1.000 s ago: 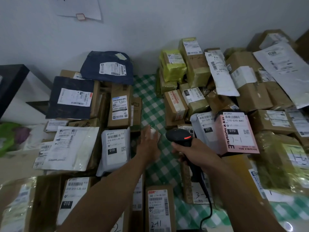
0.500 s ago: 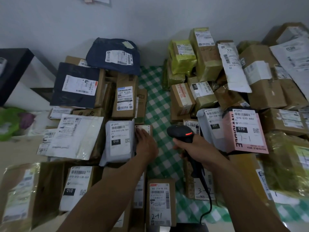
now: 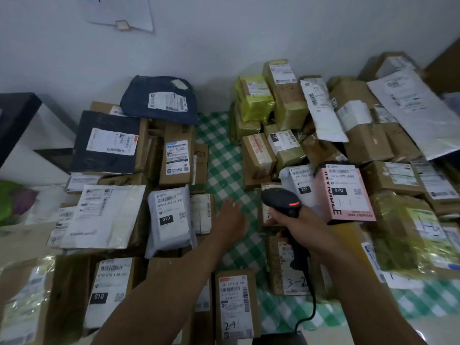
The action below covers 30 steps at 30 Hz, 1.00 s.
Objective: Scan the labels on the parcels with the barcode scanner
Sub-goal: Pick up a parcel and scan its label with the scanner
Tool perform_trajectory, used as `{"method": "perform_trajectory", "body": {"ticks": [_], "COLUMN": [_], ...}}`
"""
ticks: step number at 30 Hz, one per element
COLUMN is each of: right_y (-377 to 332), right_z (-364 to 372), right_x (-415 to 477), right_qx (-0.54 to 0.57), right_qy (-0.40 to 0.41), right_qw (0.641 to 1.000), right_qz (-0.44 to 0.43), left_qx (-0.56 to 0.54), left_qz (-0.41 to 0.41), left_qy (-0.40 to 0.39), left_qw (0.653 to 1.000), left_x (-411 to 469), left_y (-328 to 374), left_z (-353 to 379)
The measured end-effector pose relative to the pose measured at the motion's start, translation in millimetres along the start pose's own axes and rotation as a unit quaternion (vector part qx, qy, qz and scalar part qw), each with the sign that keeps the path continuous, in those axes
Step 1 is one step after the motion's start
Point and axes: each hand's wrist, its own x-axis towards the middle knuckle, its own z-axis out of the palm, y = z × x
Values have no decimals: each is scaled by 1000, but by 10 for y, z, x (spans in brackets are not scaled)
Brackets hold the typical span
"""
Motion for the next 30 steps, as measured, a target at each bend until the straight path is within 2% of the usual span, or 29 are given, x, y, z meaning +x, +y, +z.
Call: {"method": "perform_trajectory", "body": {"ticks": [2, 4, 6, 9, 11, 14, 18, 20, 26, 30], "right_y": [37, 74, 110, 192, 234, 246, 229, 214, 179, 90], "right_z": [-95, -175, -235, -302, -331, -344, -325, -307, -123, 152], "right_x": [-79, -160, -241, -326, -353, -358, -330, -314, -282, -331], "right_qx": [14, 26, 28, 33, 30, 21, 24, 23, 5, 21], "right_qy": [37, 66, 79, 82, 90, 88, 83, 76, 75, 33], "right_qw": [999, 997, 996, 996, 996, 996, 996, 997, 996, 996], "right_qz": [-8, -16, -18, -13, -7, -7, -5, -10, -58, -86], "left_qx": [-127, -247, -306, -280, -269, -342, -401, -421, -415, -457], "left_qz": [0, 2, -18, -71, -109, -173, -196, -180, -75, -12], "left_qy": [1, -15, -21, -7, -38, -87, -59, -43, 60, 94], "left_qw": [992, 969, 952, 957, 956, 919, 893, 888, 905, 884], "left_x": [-46, -50, -8, 113, 158, 146, -4, -132, -621, -859], "left_y": [271, 496, 631, 712, 700, 653, 576, 500, 301, 365], "left_z": [31, 83, 179, 328, 385, 405, 367, 311, 47, -95]}}
